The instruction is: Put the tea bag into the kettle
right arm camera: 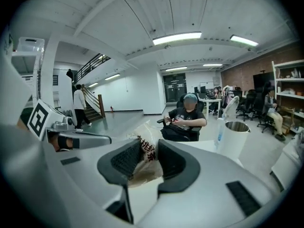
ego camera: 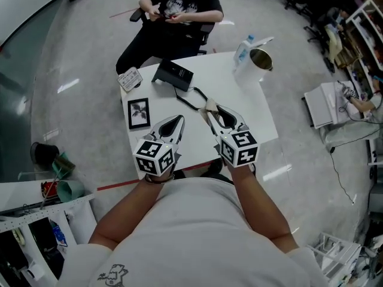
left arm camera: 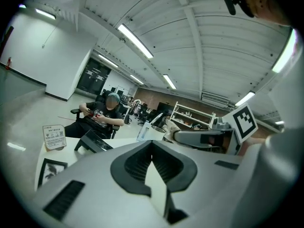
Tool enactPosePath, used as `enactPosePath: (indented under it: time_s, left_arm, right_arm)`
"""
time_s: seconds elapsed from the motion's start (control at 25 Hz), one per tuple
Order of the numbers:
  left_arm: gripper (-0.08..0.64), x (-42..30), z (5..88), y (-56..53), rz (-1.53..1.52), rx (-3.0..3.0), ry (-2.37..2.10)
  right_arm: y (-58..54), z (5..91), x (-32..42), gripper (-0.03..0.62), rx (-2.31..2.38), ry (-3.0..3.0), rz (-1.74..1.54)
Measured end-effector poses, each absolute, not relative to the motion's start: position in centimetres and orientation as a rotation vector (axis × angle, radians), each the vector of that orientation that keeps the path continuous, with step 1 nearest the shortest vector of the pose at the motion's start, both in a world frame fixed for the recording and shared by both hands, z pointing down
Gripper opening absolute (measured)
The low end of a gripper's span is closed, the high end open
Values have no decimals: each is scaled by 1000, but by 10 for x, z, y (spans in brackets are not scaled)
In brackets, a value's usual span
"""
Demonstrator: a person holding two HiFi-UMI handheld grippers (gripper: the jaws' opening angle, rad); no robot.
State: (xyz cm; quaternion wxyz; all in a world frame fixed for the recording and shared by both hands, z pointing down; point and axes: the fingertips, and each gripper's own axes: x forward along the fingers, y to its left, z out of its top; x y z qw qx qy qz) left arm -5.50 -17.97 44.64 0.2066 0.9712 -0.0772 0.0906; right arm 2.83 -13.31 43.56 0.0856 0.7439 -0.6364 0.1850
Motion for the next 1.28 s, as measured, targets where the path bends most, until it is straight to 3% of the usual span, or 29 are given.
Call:
enactPosePath:
  time_s: [0.6,1.28]
  left_arm:
    - [9,71,435,-43,333,2756,141]
    - [9,198,438,104,346,2768,50]
  right_arm:
    - [20,424,132,126,2524,-1678,551]
    - [164,422,248,126,2467,-1768,515]
